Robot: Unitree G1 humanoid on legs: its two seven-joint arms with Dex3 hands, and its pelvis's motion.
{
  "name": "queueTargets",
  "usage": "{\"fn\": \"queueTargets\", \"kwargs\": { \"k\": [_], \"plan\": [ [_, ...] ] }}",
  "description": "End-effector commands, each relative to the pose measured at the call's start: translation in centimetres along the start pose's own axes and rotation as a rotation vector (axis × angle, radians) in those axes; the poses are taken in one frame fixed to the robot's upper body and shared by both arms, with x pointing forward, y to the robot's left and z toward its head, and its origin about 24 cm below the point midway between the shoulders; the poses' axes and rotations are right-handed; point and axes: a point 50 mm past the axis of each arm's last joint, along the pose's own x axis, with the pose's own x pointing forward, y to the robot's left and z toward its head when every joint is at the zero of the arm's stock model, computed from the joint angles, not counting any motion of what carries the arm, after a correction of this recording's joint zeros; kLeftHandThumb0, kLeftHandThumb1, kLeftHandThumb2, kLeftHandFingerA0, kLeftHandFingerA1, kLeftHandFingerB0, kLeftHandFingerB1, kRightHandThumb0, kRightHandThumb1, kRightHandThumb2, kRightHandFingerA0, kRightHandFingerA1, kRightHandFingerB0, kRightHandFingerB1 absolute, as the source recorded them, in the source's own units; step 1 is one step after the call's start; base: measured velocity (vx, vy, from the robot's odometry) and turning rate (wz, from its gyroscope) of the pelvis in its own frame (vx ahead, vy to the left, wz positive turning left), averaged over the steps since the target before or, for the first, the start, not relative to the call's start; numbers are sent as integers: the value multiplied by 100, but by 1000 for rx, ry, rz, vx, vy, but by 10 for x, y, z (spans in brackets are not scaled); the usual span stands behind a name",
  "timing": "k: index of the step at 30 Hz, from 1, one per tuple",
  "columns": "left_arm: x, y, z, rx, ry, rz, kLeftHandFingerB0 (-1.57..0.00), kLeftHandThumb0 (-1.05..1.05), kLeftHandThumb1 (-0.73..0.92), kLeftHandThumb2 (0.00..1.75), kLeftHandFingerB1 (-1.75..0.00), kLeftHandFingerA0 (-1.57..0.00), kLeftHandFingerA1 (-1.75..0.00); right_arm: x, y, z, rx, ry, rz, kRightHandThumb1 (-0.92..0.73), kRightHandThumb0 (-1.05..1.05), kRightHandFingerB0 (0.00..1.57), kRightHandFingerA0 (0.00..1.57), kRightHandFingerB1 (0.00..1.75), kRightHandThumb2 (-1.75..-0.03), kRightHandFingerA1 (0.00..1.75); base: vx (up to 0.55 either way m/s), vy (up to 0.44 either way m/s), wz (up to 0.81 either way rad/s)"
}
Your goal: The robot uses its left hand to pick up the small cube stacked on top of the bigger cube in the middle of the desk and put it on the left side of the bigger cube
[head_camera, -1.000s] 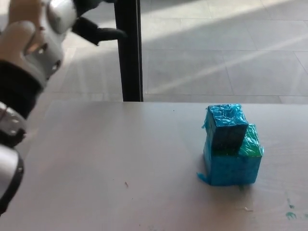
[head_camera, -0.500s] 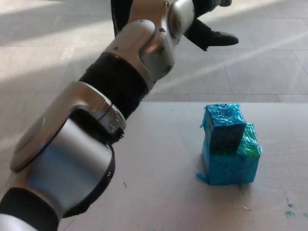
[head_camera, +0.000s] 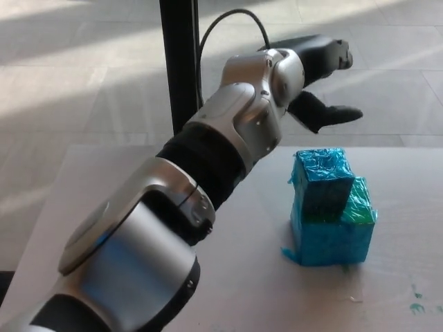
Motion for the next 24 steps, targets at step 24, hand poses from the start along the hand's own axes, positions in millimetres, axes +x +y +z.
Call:
{"fn": "queueTargets", "kwargs": {
  "k": [24],
  "plan": [
    [8,-70,-20,-271,112,-328,0,-105,71,65,0,0,-12,-3,-15,9,-74,-2,-26,-67,-38,39,56,33,-59,50,0,0,0]
  ]
}}
